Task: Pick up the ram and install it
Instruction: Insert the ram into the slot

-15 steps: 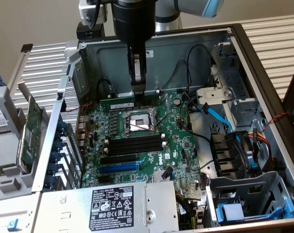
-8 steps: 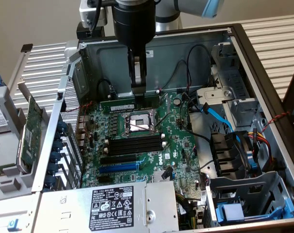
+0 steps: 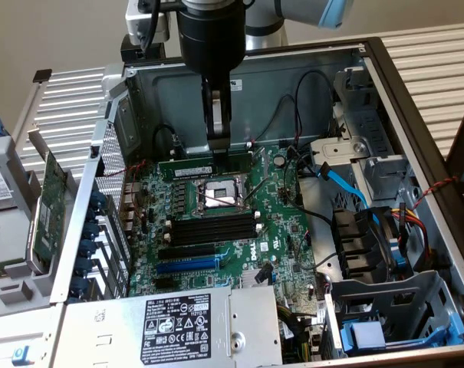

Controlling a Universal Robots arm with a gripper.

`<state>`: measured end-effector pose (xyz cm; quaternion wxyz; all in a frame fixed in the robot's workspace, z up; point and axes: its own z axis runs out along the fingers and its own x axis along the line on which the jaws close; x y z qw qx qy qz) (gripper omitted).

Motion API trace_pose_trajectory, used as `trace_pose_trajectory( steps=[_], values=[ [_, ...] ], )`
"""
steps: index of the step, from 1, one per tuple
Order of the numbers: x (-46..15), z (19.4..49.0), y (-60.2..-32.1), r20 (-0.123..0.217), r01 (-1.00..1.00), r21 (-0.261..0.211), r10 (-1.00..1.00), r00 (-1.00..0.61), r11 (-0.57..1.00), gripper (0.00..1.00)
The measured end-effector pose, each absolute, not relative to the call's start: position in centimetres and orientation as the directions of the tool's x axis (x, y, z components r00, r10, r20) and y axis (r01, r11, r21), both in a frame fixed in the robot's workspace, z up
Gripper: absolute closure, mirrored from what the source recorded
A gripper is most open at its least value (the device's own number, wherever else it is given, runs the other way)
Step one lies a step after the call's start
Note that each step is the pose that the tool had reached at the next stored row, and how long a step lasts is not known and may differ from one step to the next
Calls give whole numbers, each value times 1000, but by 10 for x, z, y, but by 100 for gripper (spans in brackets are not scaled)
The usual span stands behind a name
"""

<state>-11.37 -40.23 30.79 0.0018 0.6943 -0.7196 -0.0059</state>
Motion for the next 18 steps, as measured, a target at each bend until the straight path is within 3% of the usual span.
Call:
trace_pose_trajectory(
  steps=[18],
  values=[
    [-114, 290, -404, -5, -999, 11, -999, -38, 38, 87]
  ],
)
